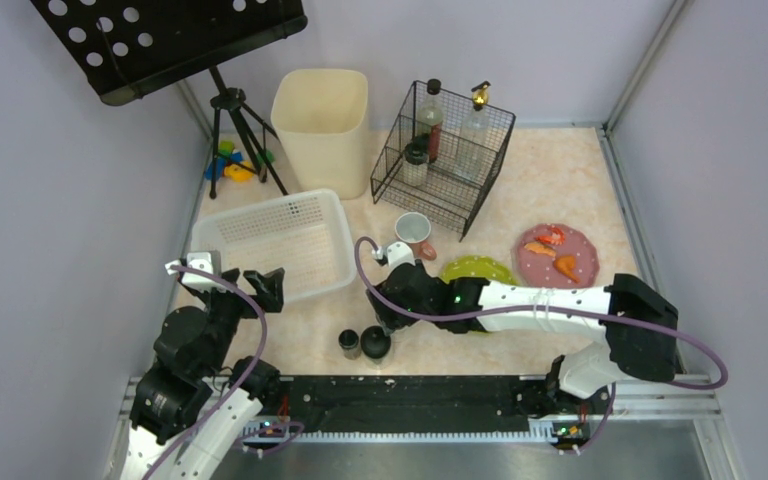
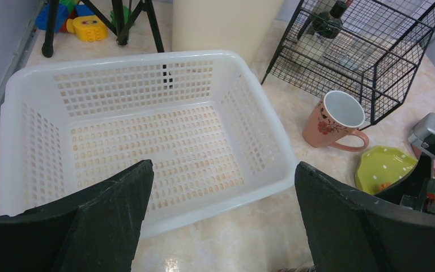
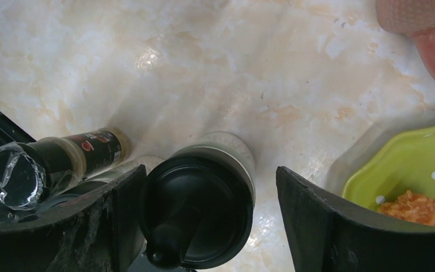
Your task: Clear the kitchen counter
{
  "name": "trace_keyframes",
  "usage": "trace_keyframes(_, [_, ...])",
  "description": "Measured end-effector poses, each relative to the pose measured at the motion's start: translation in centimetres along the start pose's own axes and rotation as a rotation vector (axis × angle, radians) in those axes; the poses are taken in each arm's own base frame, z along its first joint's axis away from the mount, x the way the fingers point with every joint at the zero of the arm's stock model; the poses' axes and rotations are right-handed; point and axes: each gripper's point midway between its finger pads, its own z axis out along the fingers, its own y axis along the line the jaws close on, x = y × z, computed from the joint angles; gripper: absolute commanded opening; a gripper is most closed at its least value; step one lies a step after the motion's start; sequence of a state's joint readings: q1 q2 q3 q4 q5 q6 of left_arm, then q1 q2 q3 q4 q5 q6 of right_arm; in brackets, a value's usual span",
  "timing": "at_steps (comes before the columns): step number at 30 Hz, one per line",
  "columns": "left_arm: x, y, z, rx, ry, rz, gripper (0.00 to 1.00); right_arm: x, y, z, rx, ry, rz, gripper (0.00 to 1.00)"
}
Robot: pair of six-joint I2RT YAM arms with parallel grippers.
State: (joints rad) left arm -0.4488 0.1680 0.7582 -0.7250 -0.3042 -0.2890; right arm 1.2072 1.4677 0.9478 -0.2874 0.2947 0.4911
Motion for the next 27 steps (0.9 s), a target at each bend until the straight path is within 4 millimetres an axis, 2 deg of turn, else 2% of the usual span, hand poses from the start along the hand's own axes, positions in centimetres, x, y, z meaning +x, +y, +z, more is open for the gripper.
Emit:
trace_keyframes(8, [0.0,0.0,0.0,0.000,0.000,0.000,0.99,0.8,-0.3,0.1,0.007,0.020,-0.002,0.82])
trace_keyframes(12, [0.0,0.0,0.0,0.000,0.000,0.000,0.99,1.3,-0.5,0.1,0.011,0.033,-0.002,0.77])
trace_keyframes(20, [0.0,0.0,0.0,0.000,0.000,0.000,0.99,1.4,-0.5,0.1,0.009,0.037,-0.004,0.60])
trace_keyframes(27, [0.0,0.0,0.0,0.000,0.000,0.000,0.99,1.4,-0.5,0.0,0.014,0.035,-0.006,0.33])
